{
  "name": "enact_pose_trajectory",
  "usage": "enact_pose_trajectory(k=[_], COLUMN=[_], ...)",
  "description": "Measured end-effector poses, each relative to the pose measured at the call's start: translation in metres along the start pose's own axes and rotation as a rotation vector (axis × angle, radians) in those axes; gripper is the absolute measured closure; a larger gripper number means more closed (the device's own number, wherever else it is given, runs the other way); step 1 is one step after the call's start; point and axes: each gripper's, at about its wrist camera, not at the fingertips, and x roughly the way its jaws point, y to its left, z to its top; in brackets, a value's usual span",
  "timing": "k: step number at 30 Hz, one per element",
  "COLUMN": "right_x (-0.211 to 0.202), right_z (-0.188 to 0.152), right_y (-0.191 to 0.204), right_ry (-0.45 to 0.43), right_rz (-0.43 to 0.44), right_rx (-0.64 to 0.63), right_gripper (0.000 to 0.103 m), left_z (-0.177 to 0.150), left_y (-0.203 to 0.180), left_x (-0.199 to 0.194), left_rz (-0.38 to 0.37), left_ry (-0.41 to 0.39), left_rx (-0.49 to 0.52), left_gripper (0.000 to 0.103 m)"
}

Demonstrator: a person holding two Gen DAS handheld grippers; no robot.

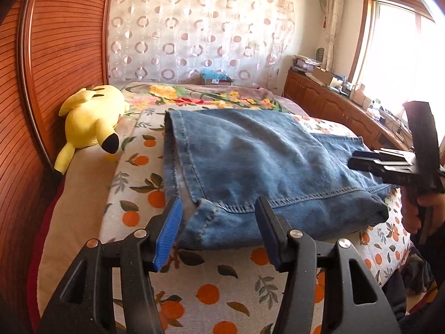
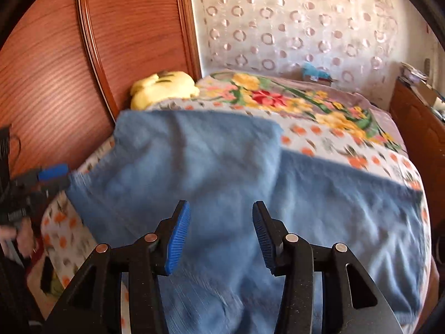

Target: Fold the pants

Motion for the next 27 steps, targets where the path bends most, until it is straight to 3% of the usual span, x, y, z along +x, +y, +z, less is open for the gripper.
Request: enact_pose_trajectory(k=[7,11,18,21,27], right_x=[-0.017,-0.014,-0.009,-0.014,-0.007], right_z=[-0.028,-0.044,-0.061,-0.063,-0.065], right_y=[0.003,0.005,0.007,0.010,-0.001], right_ry=[-0.019,-0.015,-0.020,-0.043,-0.024], right_rz=[0.002,-0.035,-0.039,-0.051,-0.020], right_rx=[0.019,-0.006,-0.006,-0.013,0.009], right_gripper=[0.055,0.055,0.055,0.055,0.055], left_z=[-0.011,-0.013,-0.017,-0.021,-0.028], left_y=[0.003,0.004,0.005,0.006,0.010], left_x=[0.011,0.009,-0.006,-0.010,-0.014], left_rz=[0.002,0.014,0.010,-0.003,0.019], left_ry=[0.038,0.031,0.002,0.008,0.015], left_rx=[-0.048,-0.046,-0.042,-0.038,-0.053], left_gripper=[0.049,0.069,0.093,0.099,0.099])
